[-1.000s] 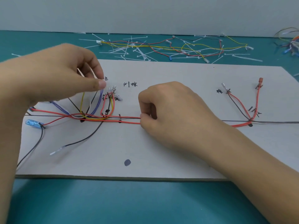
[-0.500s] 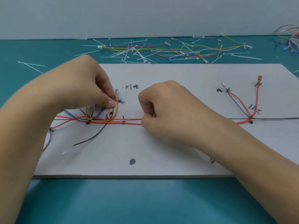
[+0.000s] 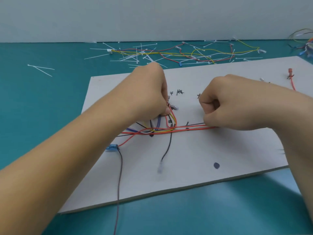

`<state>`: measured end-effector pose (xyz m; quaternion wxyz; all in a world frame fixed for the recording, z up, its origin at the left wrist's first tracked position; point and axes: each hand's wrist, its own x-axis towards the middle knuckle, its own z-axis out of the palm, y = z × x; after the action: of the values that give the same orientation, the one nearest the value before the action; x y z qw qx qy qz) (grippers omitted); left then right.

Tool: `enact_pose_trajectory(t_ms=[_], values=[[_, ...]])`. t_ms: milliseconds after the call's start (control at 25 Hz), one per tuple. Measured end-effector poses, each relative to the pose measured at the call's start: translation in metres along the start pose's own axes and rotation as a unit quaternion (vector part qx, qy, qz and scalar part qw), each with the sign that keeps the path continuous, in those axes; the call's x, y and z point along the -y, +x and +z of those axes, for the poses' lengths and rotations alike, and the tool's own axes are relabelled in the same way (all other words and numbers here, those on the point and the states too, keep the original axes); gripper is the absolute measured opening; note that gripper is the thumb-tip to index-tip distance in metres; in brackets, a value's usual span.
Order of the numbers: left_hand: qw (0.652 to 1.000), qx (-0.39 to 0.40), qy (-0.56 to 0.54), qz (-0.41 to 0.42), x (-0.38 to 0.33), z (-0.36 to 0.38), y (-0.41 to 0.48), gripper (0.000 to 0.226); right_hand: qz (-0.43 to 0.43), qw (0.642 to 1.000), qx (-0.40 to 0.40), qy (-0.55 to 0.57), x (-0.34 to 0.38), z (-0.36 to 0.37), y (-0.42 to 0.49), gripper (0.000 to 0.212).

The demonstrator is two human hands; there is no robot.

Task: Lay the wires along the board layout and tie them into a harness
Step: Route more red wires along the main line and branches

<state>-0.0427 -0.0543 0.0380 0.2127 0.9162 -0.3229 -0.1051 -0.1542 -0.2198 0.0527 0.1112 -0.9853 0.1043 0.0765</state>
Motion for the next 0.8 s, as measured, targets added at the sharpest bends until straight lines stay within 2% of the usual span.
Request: enact_pose_trajectory(t_ms=[200, 280, 360, 440, 560, 800], values=[[0.99, -0.091, 0.01, 0.107, 0.052, -0.014, -0.056, 0.027, -0.006, 1.0, 0.022, -0.008, -0.005, -0.002, 0.0, 0.01], [0.99, -0.092, 0.021, 0.101, 0.092, -0.024, -0.089, 0.044, -0.015, 0.999, 0.032, -0.009, -0.007, -0.003, 0.0, 0.014], [0.997, -0.057, 0.014, 0.056, 0.125, -0.02, -0.11, 0.056, -0.016, 0.999, 0.036, -0.007, -0.008, -0.003, 0.0, 0.014], [0.997, -0.053, -0.012, 0.046, 0.14, -0.007, -0.116, 0.049, -0.013, 0.999, 0.042, 0.002, -0.009, -0.004, -0.001, 0.014], [0.992, -0.098, -0.049, 0.066, 0.141, 0.01, -0.115, 0.038, -0.005, 0.998, 0.045, 0.038, -0.009, -0.004, -0.002, 0.017], [0.982, -0.156, -0.036, 0.102, 0.147, 0.018, -0.108, 0.015, 0.005, 0.999, 0.035, 0.035, -0.008, -0.001, -0.001, 0.019]])
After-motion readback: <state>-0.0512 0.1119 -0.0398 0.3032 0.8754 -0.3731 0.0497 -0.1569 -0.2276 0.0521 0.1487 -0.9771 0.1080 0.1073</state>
